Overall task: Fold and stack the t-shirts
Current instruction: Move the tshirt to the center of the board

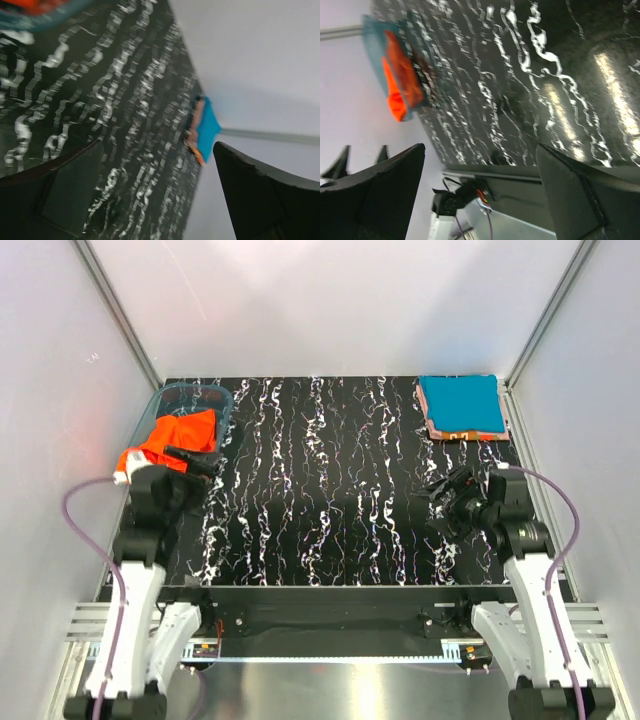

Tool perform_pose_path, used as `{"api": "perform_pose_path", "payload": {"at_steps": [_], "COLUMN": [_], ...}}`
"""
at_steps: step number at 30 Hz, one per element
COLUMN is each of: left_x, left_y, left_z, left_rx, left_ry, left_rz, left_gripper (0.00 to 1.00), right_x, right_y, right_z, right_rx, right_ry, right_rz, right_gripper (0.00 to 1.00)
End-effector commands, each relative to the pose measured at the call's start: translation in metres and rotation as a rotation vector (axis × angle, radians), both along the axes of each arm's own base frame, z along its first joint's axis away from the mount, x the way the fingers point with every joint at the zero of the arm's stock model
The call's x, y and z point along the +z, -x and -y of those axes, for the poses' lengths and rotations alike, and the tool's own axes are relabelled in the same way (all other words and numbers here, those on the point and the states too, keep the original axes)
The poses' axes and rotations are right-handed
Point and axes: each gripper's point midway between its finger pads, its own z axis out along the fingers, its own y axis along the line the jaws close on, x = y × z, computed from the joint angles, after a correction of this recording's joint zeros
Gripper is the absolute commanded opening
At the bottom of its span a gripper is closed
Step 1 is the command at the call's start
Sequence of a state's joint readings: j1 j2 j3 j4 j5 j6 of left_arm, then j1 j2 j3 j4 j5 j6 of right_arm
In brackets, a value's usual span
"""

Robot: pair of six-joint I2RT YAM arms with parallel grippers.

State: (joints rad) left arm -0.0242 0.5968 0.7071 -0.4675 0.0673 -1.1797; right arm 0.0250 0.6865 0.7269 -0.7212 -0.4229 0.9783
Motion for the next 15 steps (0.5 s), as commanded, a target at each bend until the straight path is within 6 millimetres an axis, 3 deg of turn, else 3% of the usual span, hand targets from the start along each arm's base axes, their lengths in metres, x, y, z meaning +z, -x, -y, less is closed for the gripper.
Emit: {"api": "perform_pose_path", "payload": {"at_steps": [1,2,3,4,7,8,9,10,11,15], "left_x": [-0.013,-0.01,0.008,-0.005,-0.009,-0.035,-0.046,-0.042,-0.068,-0.103], "left_y": [-0.003,-0.008,-0.02,-0.033,-0.06,-0.076,-0.081,-0.094,-0.104,-0.138], "left_z": [-0.051,-0.063,-0.07,-0.089,-0.116,-0.122,-0.125,-0.132,-0.136,-0.143], "left_rx": [0.145,0.134,0.156,0.226,0.287,0.282,0.274,0.286,0.279,0.283], "left_ry": [-0.28,-0.4,-0.438,-0.475,-0.414,-0.366,-0.332,-0.297,-0.282,-0.249], "left_rz": [-0.259,-0.278,-0.262,-0.346,-0.433,-0.521,-0.568,-0.578,-0.663,-0.773], "left_gripper": [0.99,0.99,0.99,0.99,0.99,0.99,0.98,0.96,0.94,0.89], "right_x": [-0.01,-0.008,-0.001,-0.002,0.015,0.021,0.025,0.024,0.031,0.047], "right_y": [-0.003,-0.007,-0.01,-0.015,-0.028,-0.032,-0.036,-0.039,-0.039,-0.054], "right_z": [0.006,0.003,-0.003,-0.009,-0.028,-0.03,-0.028,-0.025,-0.023,-0.013], "right_rx": [0.083,0.104,0.14,0.172,0.274,0.281,0.267,0.258,0.259,0.269], "right_ry": [0.112,0.104,0.082,0.055,-0.043,-0.057,-0.041,-0.016,0.009,0.117], "right_rz": [-0.089,-0.092,-0.081,-0.09,0.008,0.032,0.036,0.025,0.034,0.118], "right_gripper": [1.0,1.0,1.0,0.99,1.0,1.0,1.0,1.0,1.0,1.0]}}
